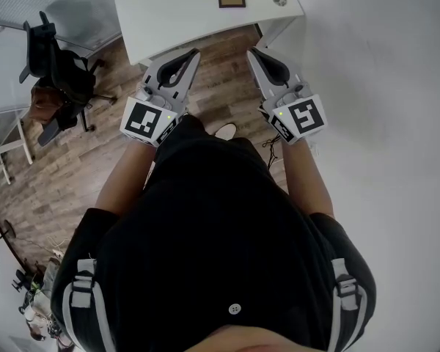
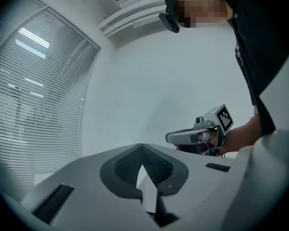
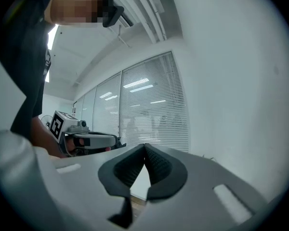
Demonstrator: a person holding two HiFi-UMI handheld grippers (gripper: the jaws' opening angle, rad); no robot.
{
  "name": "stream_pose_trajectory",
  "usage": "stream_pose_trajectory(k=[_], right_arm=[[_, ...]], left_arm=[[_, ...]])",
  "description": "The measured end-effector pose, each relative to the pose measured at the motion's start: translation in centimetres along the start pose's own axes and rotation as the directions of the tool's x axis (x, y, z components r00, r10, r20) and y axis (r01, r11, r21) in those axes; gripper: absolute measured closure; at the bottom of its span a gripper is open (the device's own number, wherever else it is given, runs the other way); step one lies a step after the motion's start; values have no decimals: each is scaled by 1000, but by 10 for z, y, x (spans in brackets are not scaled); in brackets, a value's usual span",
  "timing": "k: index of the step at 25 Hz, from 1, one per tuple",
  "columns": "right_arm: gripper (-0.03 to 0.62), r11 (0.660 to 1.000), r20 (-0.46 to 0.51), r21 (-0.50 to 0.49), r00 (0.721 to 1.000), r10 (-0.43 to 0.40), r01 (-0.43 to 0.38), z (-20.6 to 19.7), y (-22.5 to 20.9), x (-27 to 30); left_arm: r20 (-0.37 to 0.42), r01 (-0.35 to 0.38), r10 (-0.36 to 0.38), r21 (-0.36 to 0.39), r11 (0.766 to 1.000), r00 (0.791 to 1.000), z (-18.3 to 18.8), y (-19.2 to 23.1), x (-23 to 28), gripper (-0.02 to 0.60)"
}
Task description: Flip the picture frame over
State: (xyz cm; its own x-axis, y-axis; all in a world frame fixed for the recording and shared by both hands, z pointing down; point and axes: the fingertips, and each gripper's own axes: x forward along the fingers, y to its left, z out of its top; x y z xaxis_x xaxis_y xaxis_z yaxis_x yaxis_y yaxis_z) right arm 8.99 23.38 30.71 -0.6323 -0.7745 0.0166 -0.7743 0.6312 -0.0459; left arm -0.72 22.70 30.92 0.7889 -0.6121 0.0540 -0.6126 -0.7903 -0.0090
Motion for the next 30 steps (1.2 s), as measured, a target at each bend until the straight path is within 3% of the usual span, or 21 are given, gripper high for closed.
stream_pose_trajectory(k=[6, 18, 25, 30], right_arm=[[583, 1000, 0, 19, 1000, -19, 19, -4, -10, -9], [347, 1000, -20, 3, 1000, -22, 22, -7, -17, -11], [241, 999, -17, 22, 999, -29, 29, -6, -24, -14], [224, 999, -10, 26, 999, -34, 35, -2, -26, -15]], left_arm=[[-9, -2, 2, 2, 1000, 1000, -3, -6, 3, 574], [-23, -2, 2, 9, 1000, 1000, -6, -11, 10, 574], [-26, 1, -1, 22, 1000, 1000, -1, -16, 16, 574], [-25, -1, 2, 29, 1000, 1000, 3, -17, 18, 574]])
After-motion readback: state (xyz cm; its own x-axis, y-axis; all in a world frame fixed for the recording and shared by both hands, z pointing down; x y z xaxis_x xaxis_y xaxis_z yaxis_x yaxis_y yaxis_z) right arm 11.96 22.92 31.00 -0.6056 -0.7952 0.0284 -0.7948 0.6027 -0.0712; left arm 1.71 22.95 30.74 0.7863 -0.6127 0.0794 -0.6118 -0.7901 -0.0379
